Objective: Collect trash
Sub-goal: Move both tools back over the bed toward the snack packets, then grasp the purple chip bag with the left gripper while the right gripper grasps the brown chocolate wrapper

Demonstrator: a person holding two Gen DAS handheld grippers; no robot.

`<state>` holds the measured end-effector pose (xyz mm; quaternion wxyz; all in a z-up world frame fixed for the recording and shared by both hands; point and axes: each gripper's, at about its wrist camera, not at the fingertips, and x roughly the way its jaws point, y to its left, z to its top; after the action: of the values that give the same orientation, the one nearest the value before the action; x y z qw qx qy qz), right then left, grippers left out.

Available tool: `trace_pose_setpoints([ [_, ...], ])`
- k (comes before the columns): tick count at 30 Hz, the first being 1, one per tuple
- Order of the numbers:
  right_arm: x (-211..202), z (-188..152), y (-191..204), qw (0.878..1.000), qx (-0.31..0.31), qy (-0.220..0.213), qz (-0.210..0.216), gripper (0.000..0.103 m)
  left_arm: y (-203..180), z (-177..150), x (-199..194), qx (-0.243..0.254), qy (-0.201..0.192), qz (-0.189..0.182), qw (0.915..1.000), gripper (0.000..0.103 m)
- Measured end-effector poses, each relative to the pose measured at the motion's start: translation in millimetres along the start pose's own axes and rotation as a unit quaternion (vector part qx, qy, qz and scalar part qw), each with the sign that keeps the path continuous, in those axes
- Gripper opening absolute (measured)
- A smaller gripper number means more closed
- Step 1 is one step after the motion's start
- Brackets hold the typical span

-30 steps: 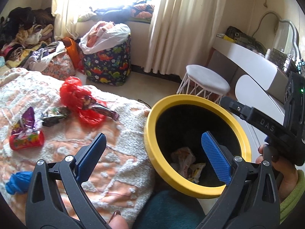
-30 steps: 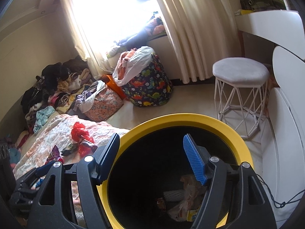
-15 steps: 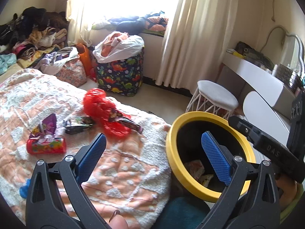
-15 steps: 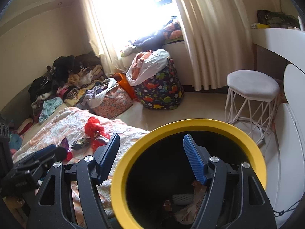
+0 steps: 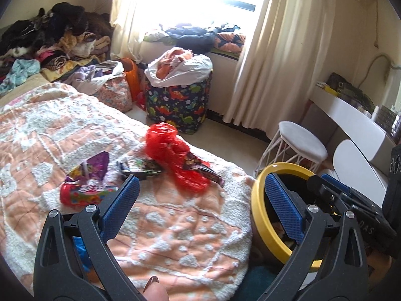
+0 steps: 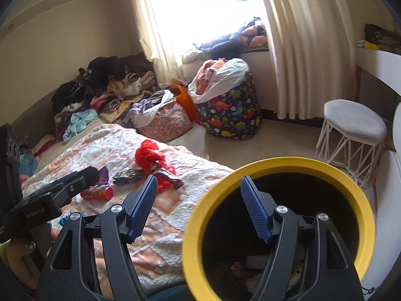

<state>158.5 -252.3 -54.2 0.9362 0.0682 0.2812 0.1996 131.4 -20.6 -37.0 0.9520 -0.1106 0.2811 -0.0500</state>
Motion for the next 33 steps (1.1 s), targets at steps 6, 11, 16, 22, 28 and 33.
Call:
trace_pose_setpoints([
  [6, 18.3, 3.7, 18.8, 0.999, -0.019, 0.024, 0.013, 0.059, 25.7, 5.1, 0.3, -0.025, -0.005, 0.011, 0.9996, 0.092],
  [11, 37.6, 6.4, 33.5, 0.998, -0.033, 0.044, 0.017, 0.054, 47.1, 10.6, 1.2, -0.042, -0.01, 0.025, 0.9987, 0.092],
  [16, 59.1, 8.4, 46.0, 0.996, -0.047, 0.067, 0.024, 0.051, 75.2, 15.1, 2.6, -0.061, -0.009, 0.043, 0.9971, 0.092],
  [22, 83.8, 8.4, 58.5, 0.994, -0.061, 0.093, 0.023, 0.049, 107.2, 17.5, 9.1, -0.081, 0.005, 0.064, 0.9947, 0.092],
  [28, 109.5, 9.4, 61.9, 0.991, -0.065, 0.115, 0.014, 0.048, 128.0, 16.9, 21.3, -0.082, 0.029, 0.078, 0.9932, 0.092],
  [33, 133.2, 9.9, 61.4, 0.988, -0.071, 0.14, 0.004, 0.045, 139.3, 18.3, 38.0, -0.075, 0.052, 0.08, 0.9927, 0.091],
])
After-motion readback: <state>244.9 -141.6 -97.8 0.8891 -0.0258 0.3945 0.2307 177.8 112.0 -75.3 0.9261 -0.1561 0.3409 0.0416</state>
